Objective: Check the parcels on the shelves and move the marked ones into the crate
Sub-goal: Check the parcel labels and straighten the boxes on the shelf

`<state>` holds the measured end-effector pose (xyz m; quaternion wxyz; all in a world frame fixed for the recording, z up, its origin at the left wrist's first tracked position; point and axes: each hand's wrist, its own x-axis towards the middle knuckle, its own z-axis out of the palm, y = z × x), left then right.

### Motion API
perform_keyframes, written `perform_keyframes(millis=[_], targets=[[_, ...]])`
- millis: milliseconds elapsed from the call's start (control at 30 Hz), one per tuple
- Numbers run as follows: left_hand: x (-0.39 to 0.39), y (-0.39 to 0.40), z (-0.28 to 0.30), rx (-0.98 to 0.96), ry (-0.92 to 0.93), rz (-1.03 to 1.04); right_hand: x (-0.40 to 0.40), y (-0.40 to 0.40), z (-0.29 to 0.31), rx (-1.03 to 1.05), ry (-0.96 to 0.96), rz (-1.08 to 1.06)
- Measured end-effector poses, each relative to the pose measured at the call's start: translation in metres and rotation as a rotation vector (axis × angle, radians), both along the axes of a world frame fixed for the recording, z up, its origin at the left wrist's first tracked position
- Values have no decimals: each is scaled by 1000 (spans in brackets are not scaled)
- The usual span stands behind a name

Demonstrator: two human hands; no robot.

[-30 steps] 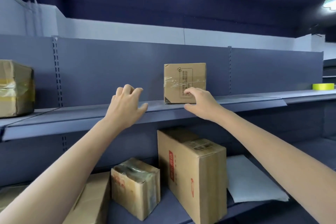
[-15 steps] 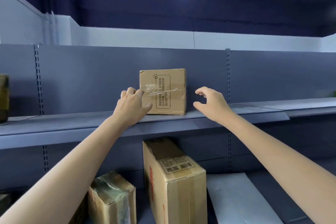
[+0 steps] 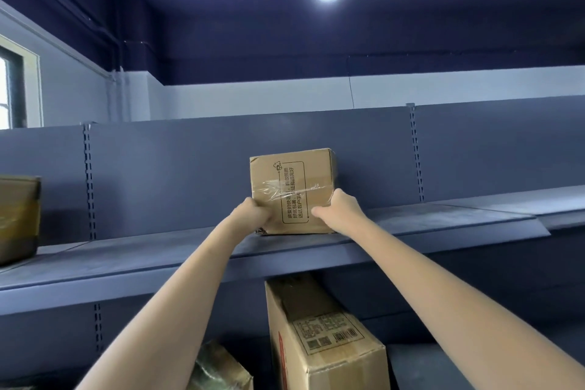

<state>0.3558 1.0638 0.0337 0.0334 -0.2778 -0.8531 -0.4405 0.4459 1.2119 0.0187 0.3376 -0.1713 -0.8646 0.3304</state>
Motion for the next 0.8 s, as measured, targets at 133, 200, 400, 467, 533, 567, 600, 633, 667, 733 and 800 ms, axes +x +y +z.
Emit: perform_keyframes(millis=[133, 200, 400, 467, 533, 567, 600, 633, 667, 733, 800], targets=[[-7, -18, 0, 205, 21, -60, 2, -7, -1, -39, 144, 5], [-1, -31, 2, 287, 59, -94, 6, -15, 3, -56, 209, 40], [29, -72, 18, 474, 257, -169, 13, -55, 3, -171, 367, 181], [35, -87, 23, 463, 351, -144, 11, -62, -3, -287, 390, 265], [43, -101, 27, 415, 430, -112, 10, -67, -10, -400, 376, 376], [47, -107, 28, 384, 469, -97, 10, -70, -14, -439, 354, 426], [52, -111, 28, 351, 500, -82, 10, -72, -18, -465, 332, 465], [56, -115, 28, 320, 523, -66, 11, -75, -21, -479, 314, 489], [59, -118, 28, 296, 536, -50, 11, -78, -24, -487, 303, 502], [65, -123, 28, 280, 558, -35, 12, -82, -26, -510, 306, 518], [70, -128, 30, 289, 561, -40, 14, -86, -25, -538, 330, 531]])
